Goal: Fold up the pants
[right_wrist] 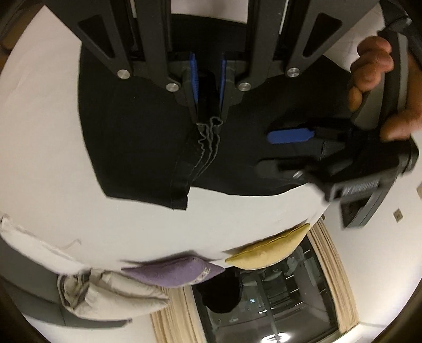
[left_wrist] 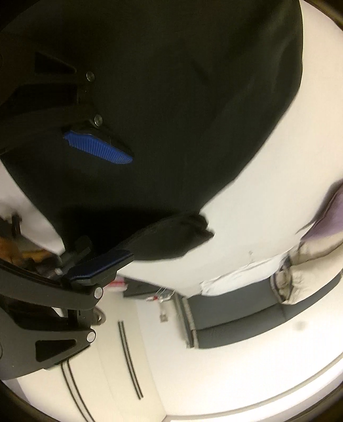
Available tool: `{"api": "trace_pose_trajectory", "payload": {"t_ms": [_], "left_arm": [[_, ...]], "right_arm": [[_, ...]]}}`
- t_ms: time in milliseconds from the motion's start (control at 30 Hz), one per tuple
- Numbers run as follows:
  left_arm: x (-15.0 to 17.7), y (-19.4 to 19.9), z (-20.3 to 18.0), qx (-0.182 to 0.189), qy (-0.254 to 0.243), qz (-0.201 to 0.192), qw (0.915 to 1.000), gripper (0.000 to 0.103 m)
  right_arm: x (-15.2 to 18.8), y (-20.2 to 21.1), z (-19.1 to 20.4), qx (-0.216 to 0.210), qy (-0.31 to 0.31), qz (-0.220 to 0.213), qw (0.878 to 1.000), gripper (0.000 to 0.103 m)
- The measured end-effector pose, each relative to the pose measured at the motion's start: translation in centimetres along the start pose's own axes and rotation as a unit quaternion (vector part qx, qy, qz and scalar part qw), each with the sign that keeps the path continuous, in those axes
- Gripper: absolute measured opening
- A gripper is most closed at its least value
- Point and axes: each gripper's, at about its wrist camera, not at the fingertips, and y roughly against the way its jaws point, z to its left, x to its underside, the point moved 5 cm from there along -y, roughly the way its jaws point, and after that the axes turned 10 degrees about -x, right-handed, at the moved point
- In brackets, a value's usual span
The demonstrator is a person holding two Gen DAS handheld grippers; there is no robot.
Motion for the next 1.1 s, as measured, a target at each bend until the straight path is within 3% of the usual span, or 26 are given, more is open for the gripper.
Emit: {"api": "trace_pose_trajectory", "payload": {"t_ms": [133, 400, 467, 500, 600, 900, 1100], "left_arm": [[-1.1, -1.9, -2.3, -0.015, -0.035, 0.023, 0.9990, 0.067], [-1.6, -4.4, -4.5, -0.005, -0.053, 0.055, 0.9970, 0.064], [-1.2, -4.5, -4.4, 0.000, -0.059, 0.058, 0.9966, 0.046], [-1.3, -4.7, -4.4, -0.003, -0.061, 0.059, 0.9964, 0.026], [-1.6, -4.2, -4.0, -0.002, -0.063, 0.048, 0.9968, 0.009], [-2.9, 0.2, -2.3, -0.004, -0.079, 0.017, 0.9967, 0.006], [-3.9, 4.0, 0.1, -0.039, -0.101, 0.004, 0.9941, 0.006]], "right_arm": [[-0.2, 0.4, 1.0, 0.009, 0.030, -0.003, 1.000, 0.015], [0.2, 0.8, 2.1, 0.012, 0.051, -0.010, 0.999, 0.015], [0.2, 1.0, 2.4, 0.010, 0.053, -0.011, 0.998, 0.015], [0.1, 1.0, 2.6, 0.010, 0.055, -0.012, 0.998, 0.015], [0.2, 1.2, 3.0, 0.009, 0.057, -0.017, 0.998, 0.015], [-1.3, 0.9, 6.4, -0.006, 0.083, -0.025, 0.996, 0.015], [-1.4, -0.5, 9.7, -0.030, 0.101, -0.018, 0.994, 0.015]]}}
